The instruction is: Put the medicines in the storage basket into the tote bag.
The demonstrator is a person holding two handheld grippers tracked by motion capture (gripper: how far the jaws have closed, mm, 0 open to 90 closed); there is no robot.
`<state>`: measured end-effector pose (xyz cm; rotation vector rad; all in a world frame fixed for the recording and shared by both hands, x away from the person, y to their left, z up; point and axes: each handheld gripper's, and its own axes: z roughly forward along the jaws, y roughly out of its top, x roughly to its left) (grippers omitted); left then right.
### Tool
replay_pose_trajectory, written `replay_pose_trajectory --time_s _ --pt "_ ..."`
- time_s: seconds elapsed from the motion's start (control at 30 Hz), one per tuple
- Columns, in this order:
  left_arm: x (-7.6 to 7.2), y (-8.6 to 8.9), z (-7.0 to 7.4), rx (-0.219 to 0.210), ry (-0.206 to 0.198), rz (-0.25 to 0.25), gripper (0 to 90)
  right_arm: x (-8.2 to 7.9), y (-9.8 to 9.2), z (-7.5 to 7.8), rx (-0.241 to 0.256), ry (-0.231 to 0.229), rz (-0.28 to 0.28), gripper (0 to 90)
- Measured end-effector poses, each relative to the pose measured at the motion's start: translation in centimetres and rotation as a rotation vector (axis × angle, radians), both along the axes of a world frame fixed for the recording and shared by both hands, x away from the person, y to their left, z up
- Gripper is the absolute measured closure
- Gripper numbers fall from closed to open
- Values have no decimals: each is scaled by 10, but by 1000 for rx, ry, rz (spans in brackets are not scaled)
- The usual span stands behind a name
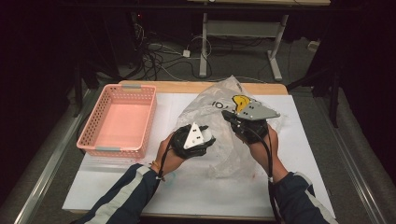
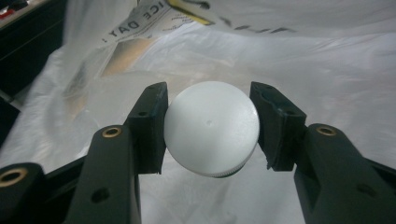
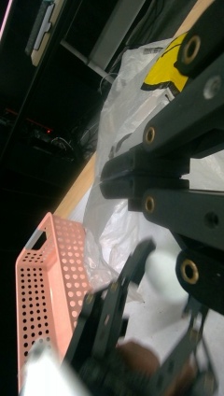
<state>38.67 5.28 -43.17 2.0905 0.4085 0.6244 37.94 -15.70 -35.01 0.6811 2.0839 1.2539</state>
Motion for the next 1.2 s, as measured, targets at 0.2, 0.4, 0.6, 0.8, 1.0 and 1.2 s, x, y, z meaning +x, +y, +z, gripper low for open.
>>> replay_pose_trajectory --time_s 0.2,0.4,0.6,0.8,1.0,1.2 --pt "21 -28 -23 -4 27 4 483 -1 -3 -1 16 4 -5 900" --pt "31 -54 -39 3 34 10 482 -2 -5 -2 19 4 -14 900" --pt "33 -56 -42 13 44 20 472 3 -5 -7 6 26 -17 900" --pt "22 -52 -30 20 7 30 341 4 -8 -7 4 29 -20 900" --pt "-4 -45 -18 27 -86 17 310 5 -11 -6 3 30 -28 900" --pt "-38 -14 12 49 -199 -17 297 6 -16 -6 3 36 -38 900"
